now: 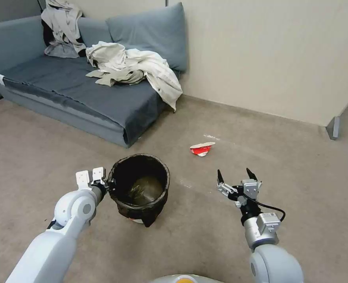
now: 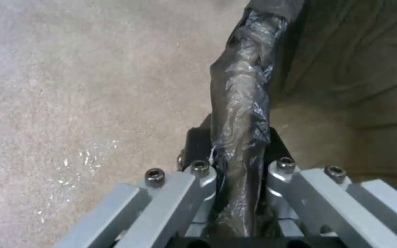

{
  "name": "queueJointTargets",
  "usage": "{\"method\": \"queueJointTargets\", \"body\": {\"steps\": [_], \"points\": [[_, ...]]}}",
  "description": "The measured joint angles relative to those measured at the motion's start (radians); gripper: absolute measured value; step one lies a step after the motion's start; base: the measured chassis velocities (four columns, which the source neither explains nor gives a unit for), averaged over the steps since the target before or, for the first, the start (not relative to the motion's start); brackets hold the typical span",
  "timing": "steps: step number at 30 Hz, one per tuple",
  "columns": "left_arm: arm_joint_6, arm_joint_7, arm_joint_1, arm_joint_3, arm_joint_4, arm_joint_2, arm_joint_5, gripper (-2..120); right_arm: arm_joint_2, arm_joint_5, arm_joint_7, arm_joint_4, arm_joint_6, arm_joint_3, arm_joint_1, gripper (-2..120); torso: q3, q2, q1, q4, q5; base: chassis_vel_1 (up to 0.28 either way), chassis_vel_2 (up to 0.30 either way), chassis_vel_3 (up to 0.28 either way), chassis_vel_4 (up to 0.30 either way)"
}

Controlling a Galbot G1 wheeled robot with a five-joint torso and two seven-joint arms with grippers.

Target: Pick up the trash can from the floor.

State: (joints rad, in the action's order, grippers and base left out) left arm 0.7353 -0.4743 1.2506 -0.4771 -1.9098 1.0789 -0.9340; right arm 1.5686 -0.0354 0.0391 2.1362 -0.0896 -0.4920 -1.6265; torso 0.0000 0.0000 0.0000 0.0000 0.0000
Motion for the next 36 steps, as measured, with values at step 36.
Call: {"method": "queueJointTargets", "body": {"steps": [36], "points": [[-0.442,0.361,0.228,-0.083,-0.229,0.010,0.216,6,0.024,-0.017,-0.003,0.034,0.011,-0.004,-0.032,100,0.000,0.000,0.000,-0.0001,-0.0001,0.000,0.000,0.000,0.000]]}}
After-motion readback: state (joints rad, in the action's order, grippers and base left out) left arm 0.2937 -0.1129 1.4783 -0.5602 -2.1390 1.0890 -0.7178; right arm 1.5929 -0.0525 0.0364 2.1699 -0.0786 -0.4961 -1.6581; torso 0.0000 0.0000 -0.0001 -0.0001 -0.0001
